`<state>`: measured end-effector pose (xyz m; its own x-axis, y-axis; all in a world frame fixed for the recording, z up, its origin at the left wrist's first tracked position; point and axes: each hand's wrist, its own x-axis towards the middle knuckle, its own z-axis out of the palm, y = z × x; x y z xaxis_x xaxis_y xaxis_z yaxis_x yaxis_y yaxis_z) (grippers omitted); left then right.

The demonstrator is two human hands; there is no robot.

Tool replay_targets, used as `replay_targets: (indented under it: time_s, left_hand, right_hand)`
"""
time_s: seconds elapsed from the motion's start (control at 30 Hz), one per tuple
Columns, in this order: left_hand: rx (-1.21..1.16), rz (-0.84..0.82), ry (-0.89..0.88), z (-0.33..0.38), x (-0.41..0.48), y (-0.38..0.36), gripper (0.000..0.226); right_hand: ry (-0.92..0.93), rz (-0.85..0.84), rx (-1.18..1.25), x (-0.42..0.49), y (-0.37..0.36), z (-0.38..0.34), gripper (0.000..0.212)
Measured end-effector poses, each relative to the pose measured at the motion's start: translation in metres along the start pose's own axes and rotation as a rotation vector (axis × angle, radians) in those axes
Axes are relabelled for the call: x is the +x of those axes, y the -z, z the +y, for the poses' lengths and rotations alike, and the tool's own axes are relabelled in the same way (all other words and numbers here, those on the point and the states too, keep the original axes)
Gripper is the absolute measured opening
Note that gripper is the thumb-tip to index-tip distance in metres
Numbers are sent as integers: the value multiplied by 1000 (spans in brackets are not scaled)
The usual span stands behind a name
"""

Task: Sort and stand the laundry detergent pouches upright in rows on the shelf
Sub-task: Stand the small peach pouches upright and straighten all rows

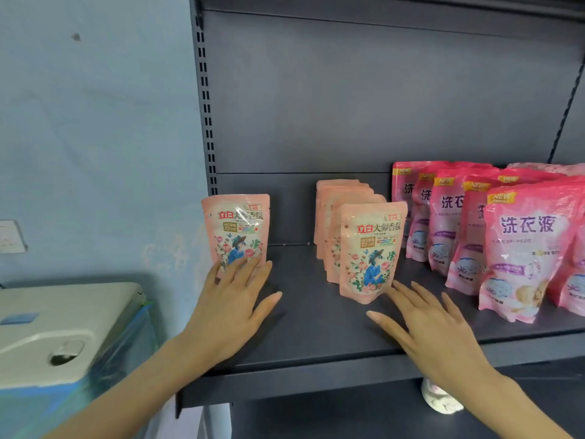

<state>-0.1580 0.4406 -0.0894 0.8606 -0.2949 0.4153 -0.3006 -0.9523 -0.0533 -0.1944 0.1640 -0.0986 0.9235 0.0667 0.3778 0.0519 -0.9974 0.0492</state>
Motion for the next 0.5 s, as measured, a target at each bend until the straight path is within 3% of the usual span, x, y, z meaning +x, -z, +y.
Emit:
replay_targets:
  time_s: [0.13, 0.27, 0.4, 0.5]
  left_hand:
    - [77, 99, 51, -35, 1, 15, 56]
    - [120, 193, 83, -62, 4, 26, 66]
    - [154, 238, 79, -75, 26, 37, 53]
    - [111, 304, 53, -78, 49, 45, 53]
  right_hand:
    - [53, 142, 16, -5, 12, -42, 80]
    - [163, 163, -8, 14, 16, -73, 74]
    - [194, 108, 19, 53, 22, -96, 69]
    - [256, 195, 10, 87, 27, -112, 69]
